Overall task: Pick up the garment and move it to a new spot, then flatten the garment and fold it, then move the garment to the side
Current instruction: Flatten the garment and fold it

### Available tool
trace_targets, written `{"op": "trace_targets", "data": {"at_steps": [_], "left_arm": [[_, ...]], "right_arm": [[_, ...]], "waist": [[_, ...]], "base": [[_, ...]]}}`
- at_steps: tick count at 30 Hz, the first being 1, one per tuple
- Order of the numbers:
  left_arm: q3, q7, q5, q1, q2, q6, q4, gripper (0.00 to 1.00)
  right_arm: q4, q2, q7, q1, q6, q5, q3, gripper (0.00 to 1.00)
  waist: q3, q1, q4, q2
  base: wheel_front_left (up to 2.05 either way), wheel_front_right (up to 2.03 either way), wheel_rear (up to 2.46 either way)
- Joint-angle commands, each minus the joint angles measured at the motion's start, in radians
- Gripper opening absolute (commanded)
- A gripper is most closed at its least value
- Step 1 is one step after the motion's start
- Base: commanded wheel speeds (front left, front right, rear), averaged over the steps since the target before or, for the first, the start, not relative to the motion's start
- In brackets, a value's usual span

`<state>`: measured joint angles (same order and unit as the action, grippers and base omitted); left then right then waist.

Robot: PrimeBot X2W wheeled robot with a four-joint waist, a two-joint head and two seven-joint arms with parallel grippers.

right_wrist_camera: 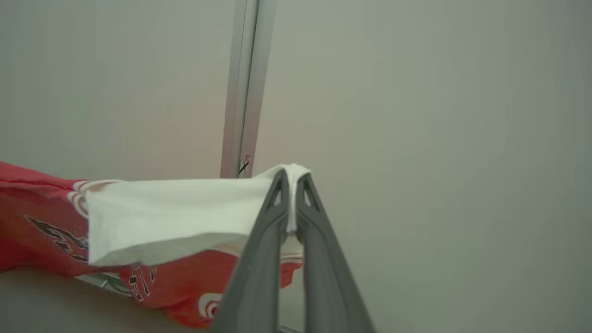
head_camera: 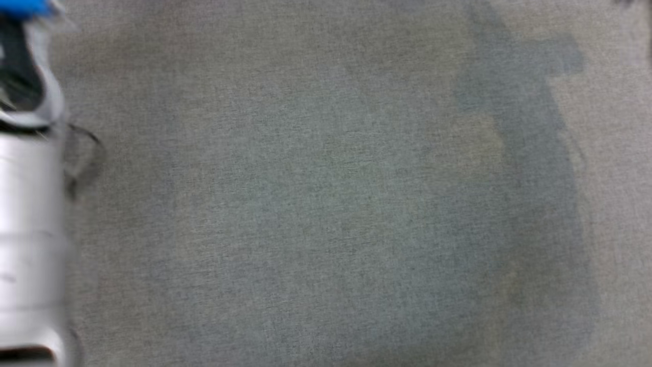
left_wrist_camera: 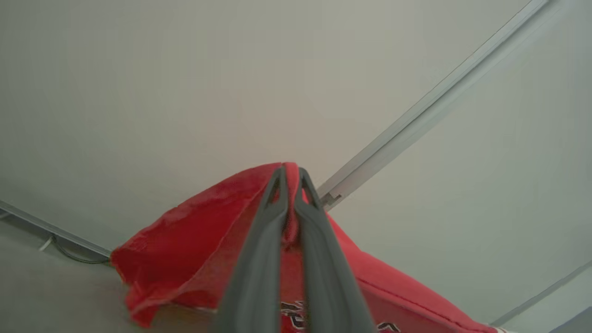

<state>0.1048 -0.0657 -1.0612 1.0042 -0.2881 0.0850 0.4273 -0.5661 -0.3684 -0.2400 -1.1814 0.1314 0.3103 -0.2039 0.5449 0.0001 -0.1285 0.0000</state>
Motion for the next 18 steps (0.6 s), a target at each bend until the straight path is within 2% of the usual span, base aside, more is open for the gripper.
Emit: {"op": "trace_targets", "data": {"at_steps": [1,5,7,13,18], "left_arm": [[0.005,-0.016,0.005,-0.026,0.013,0.009,0.011,0.00],[0.050,-0.054,0.010,-0.174,0.045,0.032,0.070,0.00],[0.068,-0.063,0.009,-0.253,0.061,0.035,0.095,0.00],[0.128,-0.056,0.007,-0.506,0.086,0.037,0.145,0.00],[0.156,-0.065,0.011,-0.660,0.104,0.020,0.109,0.00]], "right_arm": [[-0.003,-0.004,-0.005,0.045,-0.001,0.021,-0.006,0.00],[0.010,0.000,-0.002,0.239,-0.001,0.081,-0.026,0.00],[0.019,0.005,0.035,0.338,-0.001,0.109,-0.030,0.00],[0.109,0.003,0.204,0.599,-0.001,0.186,0.019,0.00],[0.271,0.041,0.391,0.832,-0.001,0.178,0.109,0.00]], "waist": [[-0.001,-0.0001,0.007,0.0000],[-0.024,-0.0001,0.013,0.0000],[-0.045,-0.0001,0.017,0.0000],[-0.136,-0.0001,0.022,0.0000],[-0.217,-0.0001,0.035,0.0000]], "base": [[0.00,0.00,0.00],[0.00,0.00,0.00],[0.00,0.00,0.00],[0.00,0.00,0.00],[0.00,0.00,0.00]]}}
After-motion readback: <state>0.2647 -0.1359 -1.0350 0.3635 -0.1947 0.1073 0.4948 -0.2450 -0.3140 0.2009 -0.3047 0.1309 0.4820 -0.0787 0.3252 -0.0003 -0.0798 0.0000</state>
